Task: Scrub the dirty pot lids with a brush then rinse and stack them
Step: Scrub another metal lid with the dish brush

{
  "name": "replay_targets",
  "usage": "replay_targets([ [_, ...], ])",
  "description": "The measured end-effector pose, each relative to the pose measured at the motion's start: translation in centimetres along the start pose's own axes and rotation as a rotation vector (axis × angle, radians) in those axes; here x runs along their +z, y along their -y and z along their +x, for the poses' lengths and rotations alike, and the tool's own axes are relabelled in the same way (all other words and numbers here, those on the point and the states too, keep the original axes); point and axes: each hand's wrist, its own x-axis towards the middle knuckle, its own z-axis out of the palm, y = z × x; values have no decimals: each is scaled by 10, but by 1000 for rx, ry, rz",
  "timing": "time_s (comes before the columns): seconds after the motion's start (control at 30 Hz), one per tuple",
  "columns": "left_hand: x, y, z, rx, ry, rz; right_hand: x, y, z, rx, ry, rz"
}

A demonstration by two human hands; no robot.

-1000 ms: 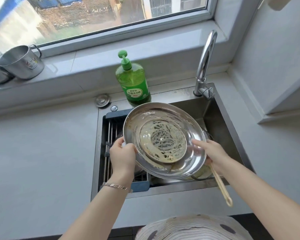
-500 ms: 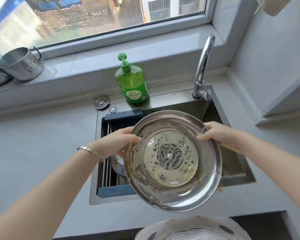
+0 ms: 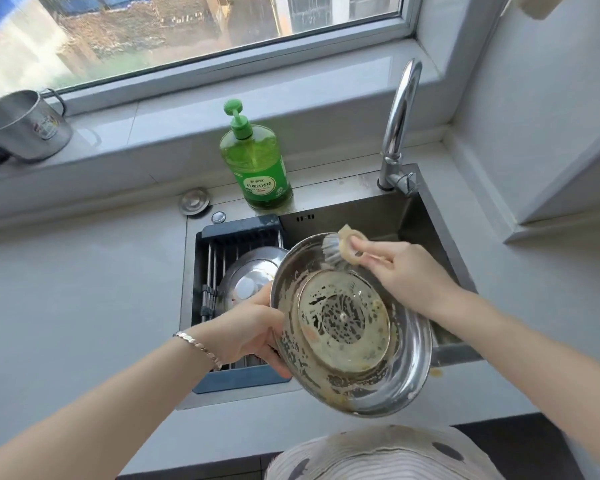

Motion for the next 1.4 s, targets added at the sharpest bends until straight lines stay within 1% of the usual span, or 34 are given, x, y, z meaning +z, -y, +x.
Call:
replay_targets([
  [0.03, 5, -1, -1, 35, -18, -2, 10, 4, -2, -10, 13, -17],
  [0.1, 14, -3, -4, 116, -84, 1, 28, 11, -3, -47, -30, -2],
  [0.13, 18, -4, -5, 146, -122, -6, 37, 15, -6, -94, -54, -4],
  [0.2, 21, -4, -8, 173, -171, -31, 53, 26, -21, -251, -51, -36],
  [0.27, 20, -3, -12, 190, -204, -37, 57, 31, -37, -374, 27, -25],
  [0.3, 19, -3, -14, 194, -210, -24, 55, 27, -34, -395, 36, -39],
  [0.33, 19, -2, -16, 193, -204, -11, 51, 21, -25, -373, 5, -70],
  [0.37, 20, -1, -17, 186, -192, -8, 46, 13, -11, -292, -41, -93],
  [0.43, 23, -1, -18, 176, -169, -34, 34, 0, 11, -123, -100, -70],
  [0.47, 25, -2, -17, 179, -164, -48, 35, 2, 12, -103, -114, -37],
  [0.5, 26, -2, -16, 185, -163, -56, 40, 9, 7, -131, -103, 5],
  [0.57, 27, -3, -13, 186, -175, -68, 54, 28, -17, -311, -40, 72],
  [0.6, 26, -3, -13, 179, -181, -75, 58, 31, -25, -360, -6, 70],
  [0.63, 25, -2, -15, 169, -183, -78, 55, 29, -24, -357, 5, 66],
  [0.7, 24, -3, -18, 150, -172, -76, 42, 17, -4, -189, -70, 85],
  [0.77, 27, -4, -20, 138, -161, -95, 33, 10, 10, 12, -85, 141],
  [0.8, 28, -5, -19, 139, -156, -99, 36, 12, 6, 38, -74, 180],
  [0.9, 30, -5, -14, 167, -174, -104, 56, 43, -22, -101, 30, 317],
  [0.93, 29, -4, -14, 174, -184, -108, 60, 45, -27, -143, 39, 322],
  [0.97, 29, -4, -15, 176, -186, -111, 58, 43, -24, -144, 22, 305],
  [1.07, 31, -3, -18, 155, -162, -132, 42, 22, 8, 41, -102, 198],
  [1.1, 33, -4, -19, 151, -158, -136, 43, 19, 9, 65, -120, 163],
  [1.13, 34, -5, -18, 153, -159, -129, 45, 21, 4, 32, -112, 136],
  [1.23, 34, -3, -17, 159, -190, -83, 60, 36, -23, -237, -9, 74],
  [1.27, 33, -2, -18, 157, -194, -81, 60, 33, -22, -267, -8, 40],
  [1.3, 33, -1, -20, 155, -194, -90, 55, 25, -13, -232, -40, 20],
  [1.33, 33, 0, -21, 149, -194, -108, 49, 13, 0, -151, -78, 16],
  [1.4, 31, 2, -25, 149, -217, -155, 37, -10, 15, 8, -91, -36],
])
